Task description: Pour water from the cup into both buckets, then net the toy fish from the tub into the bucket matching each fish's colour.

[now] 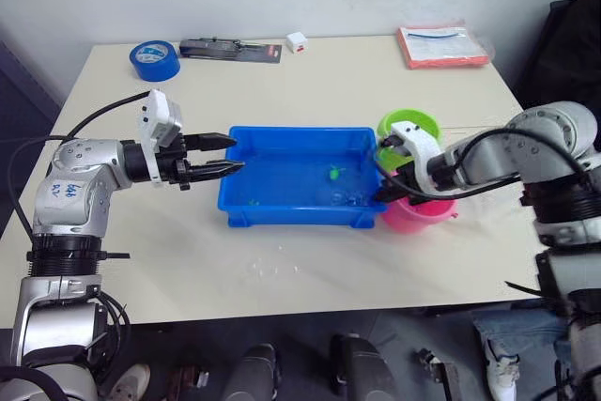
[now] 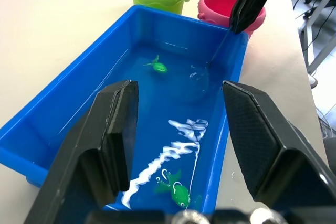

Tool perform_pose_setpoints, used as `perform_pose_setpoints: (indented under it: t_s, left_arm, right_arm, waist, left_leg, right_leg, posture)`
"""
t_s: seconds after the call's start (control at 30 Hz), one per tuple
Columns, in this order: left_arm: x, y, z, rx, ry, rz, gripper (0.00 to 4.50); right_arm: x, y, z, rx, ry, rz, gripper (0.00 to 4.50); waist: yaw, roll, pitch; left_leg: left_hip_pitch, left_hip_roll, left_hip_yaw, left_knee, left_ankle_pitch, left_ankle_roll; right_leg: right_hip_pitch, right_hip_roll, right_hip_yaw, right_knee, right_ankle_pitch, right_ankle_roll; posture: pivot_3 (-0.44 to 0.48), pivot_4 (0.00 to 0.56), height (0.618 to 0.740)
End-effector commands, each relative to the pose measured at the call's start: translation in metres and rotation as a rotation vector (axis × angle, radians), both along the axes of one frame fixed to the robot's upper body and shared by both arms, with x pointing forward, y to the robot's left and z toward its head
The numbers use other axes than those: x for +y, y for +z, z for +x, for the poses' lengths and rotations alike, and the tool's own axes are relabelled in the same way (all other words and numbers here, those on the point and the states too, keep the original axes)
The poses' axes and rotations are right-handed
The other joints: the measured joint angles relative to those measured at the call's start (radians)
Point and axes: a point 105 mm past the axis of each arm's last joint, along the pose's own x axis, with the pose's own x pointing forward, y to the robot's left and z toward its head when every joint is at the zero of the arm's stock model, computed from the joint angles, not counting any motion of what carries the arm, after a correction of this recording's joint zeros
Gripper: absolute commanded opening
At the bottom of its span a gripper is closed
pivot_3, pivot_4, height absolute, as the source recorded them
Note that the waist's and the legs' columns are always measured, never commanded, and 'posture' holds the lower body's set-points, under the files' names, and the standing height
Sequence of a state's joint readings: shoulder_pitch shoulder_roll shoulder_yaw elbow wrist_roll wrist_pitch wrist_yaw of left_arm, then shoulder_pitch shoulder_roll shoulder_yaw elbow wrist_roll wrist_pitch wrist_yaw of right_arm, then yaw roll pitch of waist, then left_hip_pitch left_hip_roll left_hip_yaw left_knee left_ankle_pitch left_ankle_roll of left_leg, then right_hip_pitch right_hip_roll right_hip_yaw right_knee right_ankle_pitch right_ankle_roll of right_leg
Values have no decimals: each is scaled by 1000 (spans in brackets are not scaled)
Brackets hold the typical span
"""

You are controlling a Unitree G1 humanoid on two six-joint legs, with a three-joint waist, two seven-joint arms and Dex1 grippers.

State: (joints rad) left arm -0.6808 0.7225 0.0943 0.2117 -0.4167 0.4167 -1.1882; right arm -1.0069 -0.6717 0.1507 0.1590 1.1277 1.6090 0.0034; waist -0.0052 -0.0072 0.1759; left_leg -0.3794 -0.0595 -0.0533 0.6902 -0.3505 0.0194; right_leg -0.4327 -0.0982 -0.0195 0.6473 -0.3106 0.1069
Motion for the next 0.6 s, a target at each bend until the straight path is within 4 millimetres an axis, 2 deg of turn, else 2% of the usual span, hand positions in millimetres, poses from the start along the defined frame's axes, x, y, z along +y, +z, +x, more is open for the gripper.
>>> perform_pose_setpoints:
  t_s: [0.03, 0.27, 0.6]
  left_arm:
    - [1, 14, 0, -44, 1, -3, 2786]
    - [0, 17, 1, -45, -4, 1, 2786]
    - [-2, 18, 4, -47, -13, 2, 2786]
  right_arm:
    - [-1, 11, 7, -113, -97, 33, 799]
    - [12, 19, 14, -217, -201, 88, 799]
    - [2, 32, 8, -299, -221, 76, 799]
  waist:
    - [0, 0, 0]
    - [-10, 0, 0]
    - [-26, 0, 0]
  left_leg:
    - [0, 0, 0, 0, 0, 0]
    - [0, 0, 0, 0, 0, 0]
    - [0, 0, -1, -2, 0, 0]
  right_leg:
    - [0, 0, 0, 0, 0, 0]
    - [0, 1, 0, 1, 0, 0]
    - [-1, 1, 0, 1, 0, 0]
  posture:
    - [0, 150, 737]
    - [0, 150, 737]
    - [0, 150, 737]
